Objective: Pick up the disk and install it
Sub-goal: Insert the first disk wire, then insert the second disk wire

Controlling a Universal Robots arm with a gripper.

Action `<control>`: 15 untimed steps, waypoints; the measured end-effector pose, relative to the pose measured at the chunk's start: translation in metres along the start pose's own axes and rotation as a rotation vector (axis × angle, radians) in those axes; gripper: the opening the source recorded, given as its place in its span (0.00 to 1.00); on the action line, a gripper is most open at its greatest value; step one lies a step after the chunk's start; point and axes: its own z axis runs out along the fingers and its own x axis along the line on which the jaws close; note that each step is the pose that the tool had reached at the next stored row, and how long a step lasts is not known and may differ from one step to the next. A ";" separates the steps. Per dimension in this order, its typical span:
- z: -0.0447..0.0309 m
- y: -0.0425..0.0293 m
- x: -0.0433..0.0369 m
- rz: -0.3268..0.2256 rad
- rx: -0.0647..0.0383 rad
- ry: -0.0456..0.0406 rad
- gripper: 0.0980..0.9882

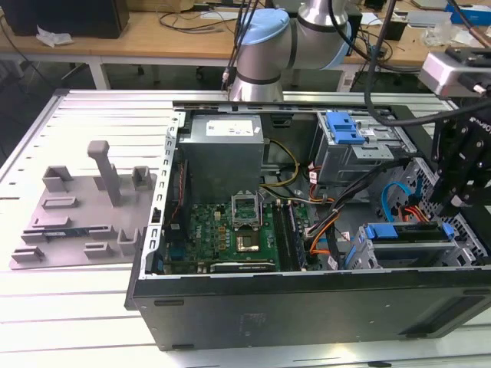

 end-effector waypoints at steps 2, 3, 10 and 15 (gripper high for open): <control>-0.0032 -0.0001 0.0003 0.000 0.000 0.0002 0.23; -0.0045 -0.0001 0.0004 0.000 0.000 0.0001 0.23; -0.0050 -0.0001 0.0005 0.000 0.000 0.0000 0.23; -0.0052 -0.0001 0.0005 0.000 0.000 0.0001 0.23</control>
